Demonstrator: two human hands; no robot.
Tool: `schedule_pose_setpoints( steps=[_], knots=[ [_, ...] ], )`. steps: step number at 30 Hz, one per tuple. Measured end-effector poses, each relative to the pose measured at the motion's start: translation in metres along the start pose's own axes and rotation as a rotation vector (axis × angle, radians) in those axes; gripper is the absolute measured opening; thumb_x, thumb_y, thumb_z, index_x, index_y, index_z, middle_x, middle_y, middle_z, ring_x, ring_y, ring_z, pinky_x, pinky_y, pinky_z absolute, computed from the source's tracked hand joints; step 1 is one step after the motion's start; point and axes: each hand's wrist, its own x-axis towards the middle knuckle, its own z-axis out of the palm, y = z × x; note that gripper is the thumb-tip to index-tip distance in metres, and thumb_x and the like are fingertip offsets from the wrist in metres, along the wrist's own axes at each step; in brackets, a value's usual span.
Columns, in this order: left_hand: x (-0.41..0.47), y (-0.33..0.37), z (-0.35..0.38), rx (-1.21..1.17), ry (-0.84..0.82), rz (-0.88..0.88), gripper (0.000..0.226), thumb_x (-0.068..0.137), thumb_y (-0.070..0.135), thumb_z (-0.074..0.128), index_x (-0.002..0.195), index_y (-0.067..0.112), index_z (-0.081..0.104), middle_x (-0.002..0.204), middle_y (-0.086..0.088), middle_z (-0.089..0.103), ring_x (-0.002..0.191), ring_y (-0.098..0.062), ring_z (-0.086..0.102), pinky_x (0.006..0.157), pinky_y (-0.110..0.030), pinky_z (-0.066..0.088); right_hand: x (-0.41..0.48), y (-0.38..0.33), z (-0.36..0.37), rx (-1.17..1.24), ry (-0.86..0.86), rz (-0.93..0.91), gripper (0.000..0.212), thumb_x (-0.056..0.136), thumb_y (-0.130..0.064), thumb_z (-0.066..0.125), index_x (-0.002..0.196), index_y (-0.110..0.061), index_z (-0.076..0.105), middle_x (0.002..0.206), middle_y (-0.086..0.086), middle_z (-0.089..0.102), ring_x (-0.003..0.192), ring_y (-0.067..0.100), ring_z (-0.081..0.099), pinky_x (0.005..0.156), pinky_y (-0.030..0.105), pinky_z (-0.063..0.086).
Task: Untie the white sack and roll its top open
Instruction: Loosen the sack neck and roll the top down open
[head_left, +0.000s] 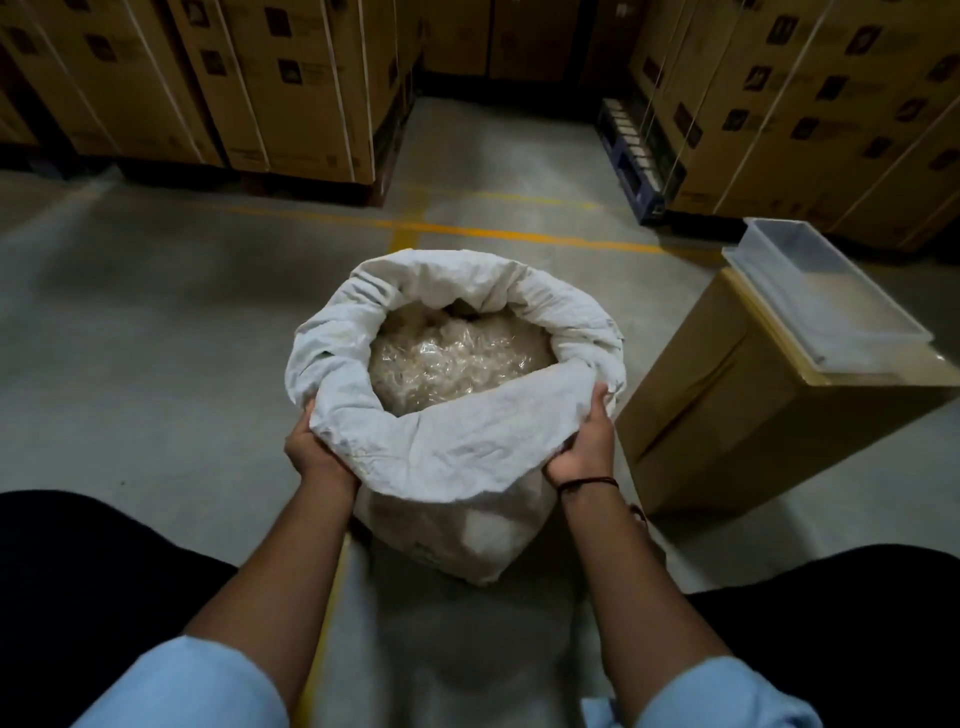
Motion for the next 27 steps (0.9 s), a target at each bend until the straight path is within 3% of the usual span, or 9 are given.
schedule_pose_setpoints(
  steps=[4, 6, 9, 12, 14, 15, 19, 23, 27],
  knots=[
    [0.004, 0.006, 0.010, 0.431, 0.291, -0.052, 0.057, 0.098, 0.032, 0.058, 0.149, 0.007, 0.045, 0.153, -0.017, 0.048, 0.138, -0.035, 0.051, 0.103, -0.045, 0.047, 0.011, -0.005, 0.003, 0.152, -0.063, -0.038, 0.062, 0.101, -0.061, 0.038, 0.137, -0.015, 0.058, 0.117, 0.012, 0.073, 0.103, 0.030, 0.071, 0.084, 0.047, 0.060],
    [-0.002, 0.010, 0.022, 0.995, 0.569, 0.349, 0.075, 0.087, 0.038, 0.072, 0.150, 0.010, 0.042, 0.153, -0.017, 0.044, 0.137, -0.037, 0.047, 0.111, -0.047, 0.041, 0.009, -0.003, -0.002, 0.146, -0.073, -0.025, 0.059, 0.101, -0.060, 0.034, 0.127, -0.015, 0.062, 0.106, 0.011, 0.076, 0.091, 0.029, 0.075, 0.073, 0.045, 0.063],
    [-0.016, 0.018, 0.059, 1.560, -0.199, 1.167, 0.082, 0.080, 0.055, 0.074, 0.149, 0.020, 0.045, 0.147, -0.007, 0.051, 0.135, -0.024, 0.047, 0.114, -0.040, 0.037, 0.018, -0.006, -0.002, 0.173, -0.087, -0.068, 0.055, 0.104, -0.056, 0.030, 0.129, -0.016, 0.058, 0.117, 0.010, 0.069, 0.094, 0.027, 0.073, 0.074, 0.040, 0.064],
    [-0.040, 0.003, 0.098, 2.086, -0.983, 0.399, 0.126, 0.062, 0.078, 0.078, 0.161, 0.037, 0.012, 0.146, 0.000, 0.056, 0.131, -0.020, 0.053, 0.112, -0.036, 0.041, 0.006, 0.006, -0.010, -0.139, -0.026, -0.184, 0.050, 0.097, -0.059, 0.047, 0.130, -0.021, 0.051, 0.116, 0.000, 0.063, 0.099, 0.019, 0.069, 0.100, 0.044, 0.054],
    [-0.049, -0.025, 0.098, 2.348, -1.122, 0.133, 0.151, 0.052, 0.075, 0.086, 0.162, 0.033, -0.009, 0.142, -0.008, 0.060, 0.124, -0.029, 0.058, 0.101, -0.033, 0.045, -0.002, 0.014, -0.022, -0.348, 0.037, -0.182, 0.106, 0.048, -0.084, 0.075, 0.131, -0.025, 0.045, 0.108, -0.013, 0.069, 0.105, 0.015, 0.066, 0.103, 0.041, 0.051],
    [-0.049, -0.040, 0.088, 2.399, -1.117, 0.165, 0.153, 0.053, 0.071, 0.088, 0.162, 0.030, -0.010, 0.140, -0.010, 0.061, 0.123, -0.031, 0.059, 0.096, -0.033, 0.045, 0.002, 0.014, -0.026, -0.314, -0.015, -0.162, 0.115, 0.036, -0.087, 0.076, 0.128, -0.025, 0.047, 0.100, -0.018, 0.074, 0.103, 0.013, 0.068, 0.102, 0.037, 0.050],
    [-0.034, -0.071, 0.043, 2.453, -0.902, 0.701, 0.098, 0.074, 0.046, 0.076, 0.154, 0.022, 0.025, 0.115, -0.007, 0.070, 0.105, -0.033, 0.069, 0.079, -0.038, 0.053, 0.020, -0.003, -0.006, 0.021, -0.049, -0.133, 0.052, 0.092, -0.059, 0.057, 0.124, -0.018, 0.063, 0.109, 0.005, 0.076, 0.095, 0.023, 0.073, 0.094, 0.041, 0.050],
    [-0.013, -0.066, 0.033, 2.487, -0.707, 1.296, 0.060, 0.085, 0.019, 0.060, 0.143, 0.015, 0.048, 0.093, -0.009, 0.069, 0.076, -0.035, 0.068, 0.063, -0.038, 0.047, 0.023, -0.001, 0.001, -0.318, 0.572, -0.067, 0.096, 0.075, -0.077, 0.056, 0.146, -0.014, 0.039, 0.139, 0.016, 0.055, 0.117, 0.037, 0.061, 0.093, 0.051, 0.055],
    [-0.005, -0.072, 0.024, 2.458, -0.688, 1.613, 0.059, 0.091, 0.016, 0.051, 0.149, 0.007, 0.048, 0.092, -0.014, 0.063, 0.077, -0.032, 0.059, 0.070, -0.043, 0.047, 0.009, 0.028, 0.027, -0.300, 0.480, 0.086, 0.133, 0.036, -0.091, 0.064, 0.145, -0.020, 0.036, 0.139, 0.016, 0.049, 0.123, 0.043, 0.053, 0.104, 0.061, 0.044]
  ],
)
